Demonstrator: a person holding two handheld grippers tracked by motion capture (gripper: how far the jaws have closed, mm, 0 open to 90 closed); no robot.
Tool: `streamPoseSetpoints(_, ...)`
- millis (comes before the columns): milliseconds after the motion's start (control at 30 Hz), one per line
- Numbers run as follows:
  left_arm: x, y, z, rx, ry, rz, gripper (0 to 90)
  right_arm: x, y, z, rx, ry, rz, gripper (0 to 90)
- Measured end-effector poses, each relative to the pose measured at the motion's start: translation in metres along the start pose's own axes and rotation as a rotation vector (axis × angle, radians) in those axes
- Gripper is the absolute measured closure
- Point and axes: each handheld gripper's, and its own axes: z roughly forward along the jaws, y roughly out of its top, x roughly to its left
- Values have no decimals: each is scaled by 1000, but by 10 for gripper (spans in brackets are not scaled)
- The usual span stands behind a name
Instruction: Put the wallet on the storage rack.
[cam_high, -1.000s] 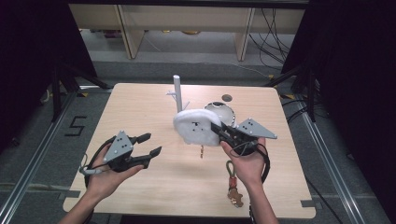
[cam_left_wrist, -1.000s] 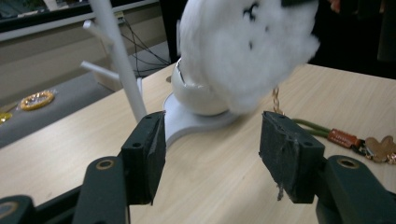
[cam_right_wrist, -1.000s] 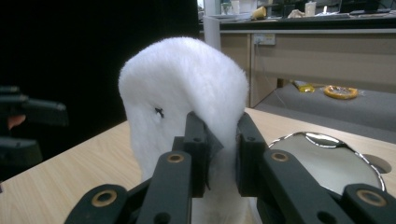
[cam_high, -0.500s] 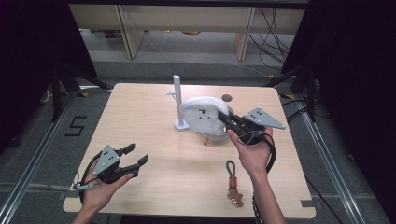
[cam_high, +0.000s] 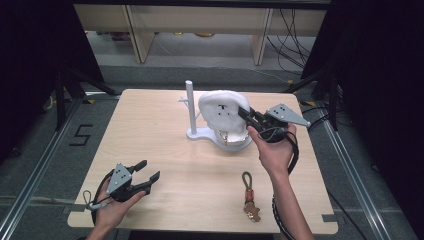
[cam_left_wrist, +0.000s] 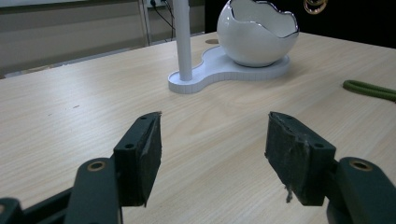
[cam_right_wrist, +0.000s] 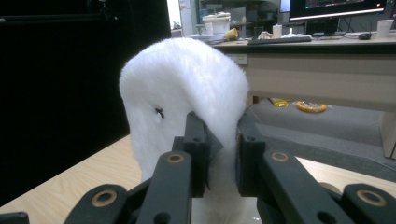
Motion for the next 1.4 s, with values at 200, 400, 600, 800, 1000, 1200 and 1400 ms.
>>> streamPoseSetpoints(200, -1, -7, 3, -1, -7, 1, 358, -12, 8, 11, -6, -24, 11, 793)
streamPoseSetpoints(400, 0, -8, 5, -6, -9, 6, 359, -21, 8, 18, 1, -46, 21, 793)
streamPoseSetpoints(600, 0, -11, 7, -5, -12, 4, 358, -33, 2, 25, 18, -67, 37, 792)
streamPoseSetpoints(800, -1, -12, 6, 20, -3, -1, 358, -45, -4, 32, 33, -92, 54, 792)
streamPoseSetpoints(1000, 1, -13, 7, 6, -12, 3, 357, -53, -10, 37, 48, -101, 70, 792)
streamPoseSetpoints(1200, 0, -14, 7, 30, -1, -4, 356, -59, -17, 43, 65, -121, 84, 792)
streamPoseSetpoints(1400, 1, -14, 6, 31, -1, -7, 356, -63, -25, 47, 82, -135, 104, 792)
